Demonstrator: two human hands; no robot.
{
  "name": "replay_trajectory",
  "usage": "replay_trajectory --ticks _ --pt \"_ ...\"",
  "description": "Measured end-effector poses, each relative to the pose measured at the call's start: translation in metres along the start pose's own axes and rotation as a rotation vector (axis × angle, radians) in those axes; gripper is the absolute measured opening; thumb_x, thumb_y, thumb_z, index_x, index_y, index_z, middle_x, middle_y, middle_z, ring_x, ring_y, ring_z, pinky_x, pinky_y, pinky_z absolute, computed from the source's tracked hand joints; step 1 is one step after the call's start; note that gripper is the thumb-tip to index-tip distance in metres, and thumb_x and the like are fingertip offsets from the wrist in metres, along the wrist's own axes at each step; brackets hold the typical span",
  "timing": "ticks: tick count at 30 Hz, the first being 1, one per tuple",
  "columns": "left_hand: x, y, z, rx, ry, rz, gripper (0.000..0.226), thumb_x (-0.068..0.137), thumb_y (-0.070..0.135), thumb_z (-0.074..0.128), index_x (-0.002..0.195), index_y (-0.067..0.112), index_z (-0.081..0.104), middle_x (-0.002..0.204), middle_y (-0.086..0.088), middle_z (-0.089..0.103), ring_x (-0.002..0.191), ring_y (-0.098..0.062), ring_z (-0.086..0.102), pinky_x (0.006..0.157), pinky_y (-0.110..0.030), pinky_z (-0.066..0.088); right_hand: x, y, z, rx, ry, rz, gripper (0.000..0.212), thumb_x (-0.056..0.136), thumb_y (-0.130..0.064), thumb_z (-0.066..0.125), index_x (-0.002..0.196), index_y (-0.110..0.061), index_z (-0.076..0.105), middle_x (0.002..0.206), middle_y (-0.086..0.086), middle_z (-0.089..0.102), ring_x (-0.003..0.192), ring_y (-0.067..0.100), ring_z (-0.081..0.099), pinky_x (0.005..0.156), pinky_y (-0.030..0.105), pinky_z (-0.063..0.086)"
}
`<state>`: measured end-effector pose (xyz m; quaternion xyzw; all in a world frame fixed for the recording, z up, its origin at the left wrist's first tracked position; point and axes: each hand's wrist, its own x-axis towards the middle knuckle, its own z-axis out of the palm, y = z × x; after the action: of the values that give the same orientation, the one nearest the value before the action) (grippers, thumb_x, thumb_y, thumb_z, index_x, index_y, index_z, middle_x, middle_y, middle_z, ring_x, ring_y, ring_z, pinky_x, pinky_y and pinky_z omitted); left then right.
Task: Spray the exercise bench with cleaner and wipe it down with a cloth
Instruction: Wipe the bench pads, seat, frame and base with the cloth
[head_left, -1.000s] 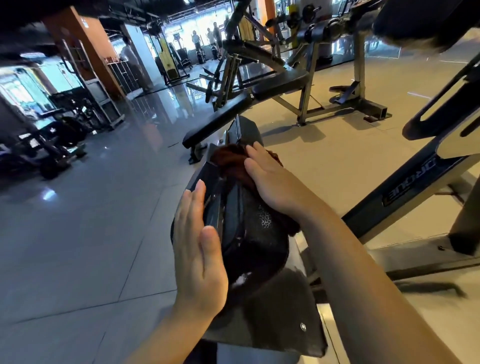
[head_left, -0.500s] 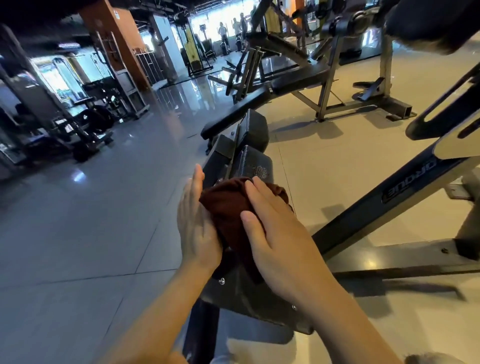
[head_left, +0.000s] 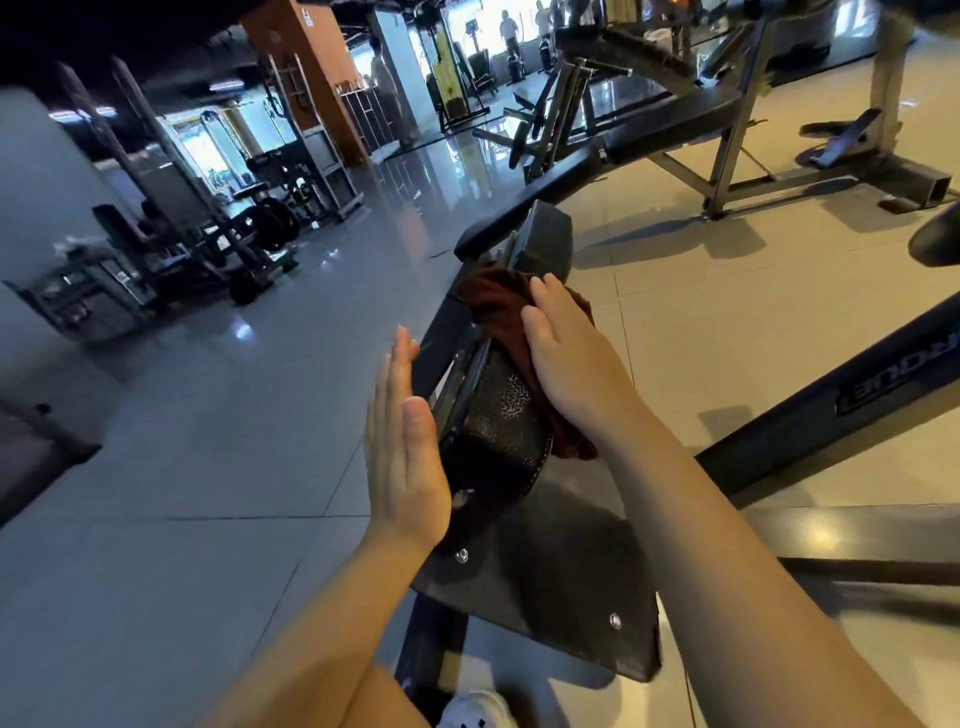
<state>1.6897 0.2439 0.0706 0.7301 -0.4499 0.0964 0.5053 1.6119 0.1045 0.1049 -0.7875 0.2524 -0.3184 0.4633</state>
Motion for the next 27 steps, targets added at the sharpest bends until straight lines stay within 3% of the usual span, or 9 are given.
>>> replay_trajectory --ticks 4,7,9,12,16,19,22,24,27 --pt "0.003 -0.004 -0.004 -0.142 -0.091 -0.06 0.051 0.085 0.081 0.023 0.134 0.071 0.016 0.154 0.016 0.028 0.144 -0.01 0.024 0.117 -0.053 0.022 -0.079 -0.004 0.019 -0.015 0.031 -0.096 0.054 0.103 -0.049 0.022 0.155 -0.036 0.016 0.16 -0.024 0.007 0.145 -0.007 0.002 0.11 0.012 -0.002" --pt "0.005 -0.007 -0.01 -0.249 -0.162 -0.162 0.078 0.074 0.087 0.041 0.143 0.057 0.024 0.152 0.006 0.036 0.14 -0.018 0.035 0.114 -0.054 0.028 -0.114 -0.006 0.033 -0.066 0.051 -0.153 0.064 0.093 -0.06 0.018 0.154 -0.043 0.006 0.155 -0.034 -0.004 0.142 -0.012 -0.009 0.104 0.002 -0.014" --pt "0.004 -0.007 -0.011 -0.261 -0.207 -0.17 0.082 0.072 0.088 0.042 0.144 0.055 0.022 0.152 0.003 0.035 0.139 -0.019 0.036 0.113 -0.054 0.03 -0.109 -0.005 0.033 -0.104 0.069 -0.171 0.062 0.095 -0.06 0.016 0.153 -0.043 0.004 0.152 -0.035 -0.007 0.142 -0.012 -0.012 0.104 0.001 -0.016" --pt "0.004 -0.004 -0.012 -0.297 -0.221 -0.134 0.059 0.076 0.085 0.036 0.132 0.073 0.02 0.154 0.015 0.029 0.142 -0.009 0.03 0.116 -0.05 0.028 -0.081 -0.004 0.026 -0.054 0.03 -0.148 0.052 0.105 -0.049 0.015 0.154 -0.038 0.005 0.155 -0.028 -0.006 0.137 -0.013 -0.012 0.109 0.01 -0.012" --pt "0.006 -0.003 -0.01 -0.264 -0.186 -0.119 0.05 0.082 0.083 0.026 0.13 0.075 0.016 0.149 0.029 0.027 0.141 0.002 0.024 0.119 -0.042 0.022 -0.015 0.002 0.003 -0.053 -0.041 -0.03 0.05 0.107 -0.039 0.018 0.155 -0.023 0.019 0.163 -0.011 0.003 0.148 0.006 0.005 0.105 0.018 0.006" --pt "0.007 -0.001 -0.01 -0.278 -0.189 -0.135 0.055 0.078 0.087 0.024 0.13 0.074 0.013 0.153 0.023 0.025 0.141 0.004 0.022 0.116 -0.028 0.019 0.007 0.001 -0.002 -0.055 -0.036 -0.043 0.049 0.107 -0.04 0.025 0.15 -0.02 0.031 0.16 -0.006 0.021 0.145 0.009 0.018 0.097 0.013 0.011" --pt "0.009 -0.001 -0.013 -0.344 -0.199 -0.181 0.056 0.087 0.073 0.025 0.14 0.059 0.012 0.154 0.015 0.025 0.139 0.002 0.027 0.104 -0.006 0.029 -0.013 0.005 0.006 -0.008 -0.025 -0.117 0.058 0.099 -0.056 0.037 0.151 -0.03 0.032 0.159 -0.013 0.021 0.144 0.005 0.017 0.106 0.02 0.013" --pt "0.01 -0.005 -0.018 -0.411 -0.2 -0.226 0.058 0.093 0.06 0.022 0.148 0.043 0.013 0.152 0.012 0.028 0.127 0.016 0.032 0.085 0.005 0.033 -0.028 0.009 0.01 0.012 0.003 -0.184 0.056 0.094 -0.056 0.04 0.145 -0.032 0.04 0.153 -0.016 0.029 0.136 -0.005 0.024 0.106 0.009 0.015" --pt "0.006 -0.015 -0.031 -0.375 -0.191 -0.229 0.055 0.096 0.053 0.012 0.149 0.039 0.016 0.149 0.013 0.032 0.111 0.033 0.032 0.08 0.01 0.026 -0.047 0.014 0.009 0.028 0.096 -0.321 0.027 0.103 -0.03 0.045 0.129 -0.031 0.053 0.133 -0.022 0.047 0.117 -0.023 0.034 0.095 -0.005 0.021"
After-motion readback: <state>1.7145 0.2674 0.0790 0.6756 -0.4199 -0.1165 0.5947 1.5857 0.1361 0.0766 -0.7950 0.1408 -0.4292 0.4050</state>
